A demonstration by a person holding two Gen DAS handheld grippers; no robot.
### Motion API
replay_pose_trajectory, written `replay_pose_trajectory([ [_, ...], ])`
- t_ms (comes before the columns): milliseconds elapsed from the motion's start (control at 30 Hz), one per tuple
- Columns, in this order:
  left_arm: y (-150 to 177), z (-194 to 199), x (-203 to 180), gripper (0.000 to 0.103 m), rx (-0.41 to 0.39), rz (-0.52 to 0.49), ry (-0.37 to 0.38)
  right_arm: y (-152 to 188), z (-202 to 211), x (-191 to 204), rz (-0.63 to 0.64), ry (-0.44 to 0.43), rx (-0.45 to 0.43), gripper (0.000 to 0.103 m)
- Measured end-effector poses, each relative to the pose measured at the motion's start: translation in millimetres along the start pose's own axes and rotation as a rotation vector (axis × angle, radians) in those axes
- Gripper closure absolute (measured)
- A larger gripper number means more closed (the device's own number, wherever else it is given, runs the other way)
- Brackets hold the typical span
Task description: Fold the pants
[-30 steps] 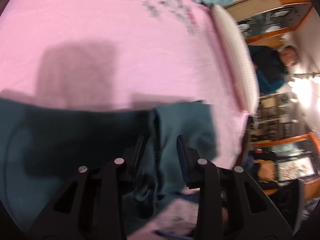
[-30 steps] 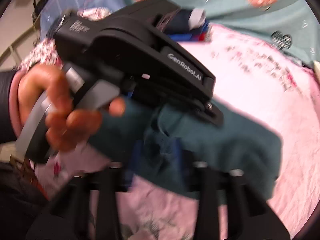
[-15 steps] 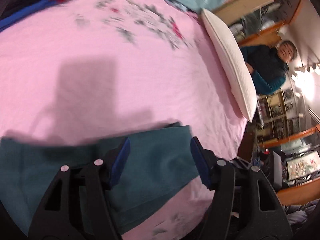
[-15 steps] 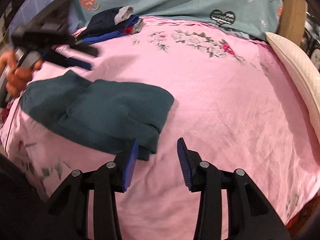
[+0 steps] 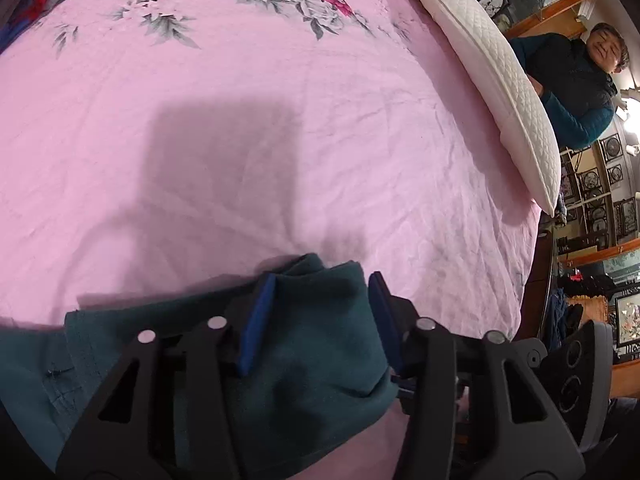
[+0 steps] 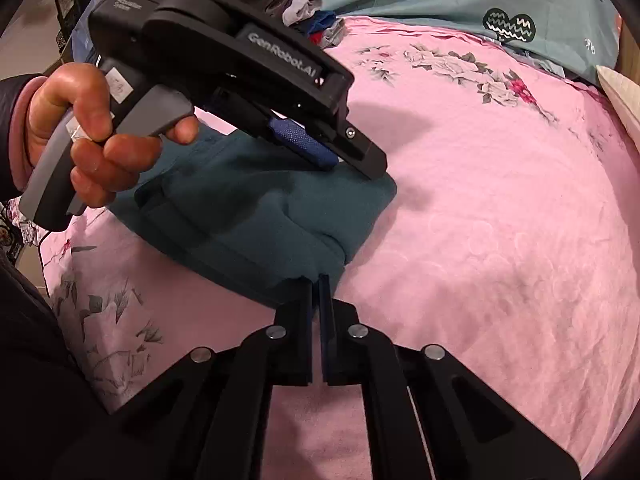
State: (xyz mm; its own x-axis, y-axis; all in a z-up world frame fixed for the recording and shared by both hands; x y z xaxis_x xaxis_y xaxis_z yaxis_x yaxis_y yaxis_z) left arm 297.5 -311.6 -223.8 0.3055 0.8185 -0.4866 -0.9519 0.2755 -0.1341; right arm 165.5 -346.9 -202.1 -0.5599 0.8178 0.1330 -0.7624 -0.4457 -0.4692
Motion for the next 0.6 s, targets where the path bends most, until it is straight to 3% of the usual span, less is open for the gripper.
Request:
replay_pose_trajectory([
  [133, -0.1, 1.1, 3.9, 0.060, -0.019, 0.023, -0.001, 10.9, 15.2, 18.7, 0.045, -0.049, 0.000, 0.101],
  [300, -1.1, 3.2, 6.4, 0.060, -0.038, 0.055, 0.005, 37.0, 6.5, 29.8, 0.036, -0.121, 0.072, 0.103],
  [467, 12.0, 46.7, 6.5, 0.044, -0.144, 0.103, 0.025, 8.3, 39.3, -5.5, -0.152, -0.230, -0.014, 0.093],
  [600, 48.3, 41.2, -6.6, 0.042, -0.114, 0.071, 0.035, -24.3, 21.5, -45.1, -0.284, -0.259, -0.020, 0.087],
])
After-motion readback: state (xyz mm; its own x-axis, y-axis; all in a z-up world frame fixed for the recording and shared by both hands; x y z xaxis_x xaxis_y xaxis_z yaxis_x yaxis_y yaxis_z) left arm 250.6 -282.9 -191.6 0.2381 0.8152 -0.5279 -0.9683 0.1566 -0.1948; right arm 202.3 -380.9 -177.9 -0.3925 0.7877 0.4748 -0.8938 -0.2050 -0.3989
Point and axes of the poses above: each gripper's, at about its wrist camera, not at the fingertips, and z roughly against the way its jaws point, x to its left, y to its underside, the point moved 10 cm from there along -z, roughly the way its jaws point, and after that the axes turned 8 degrees about x, right-handed, at the moved point
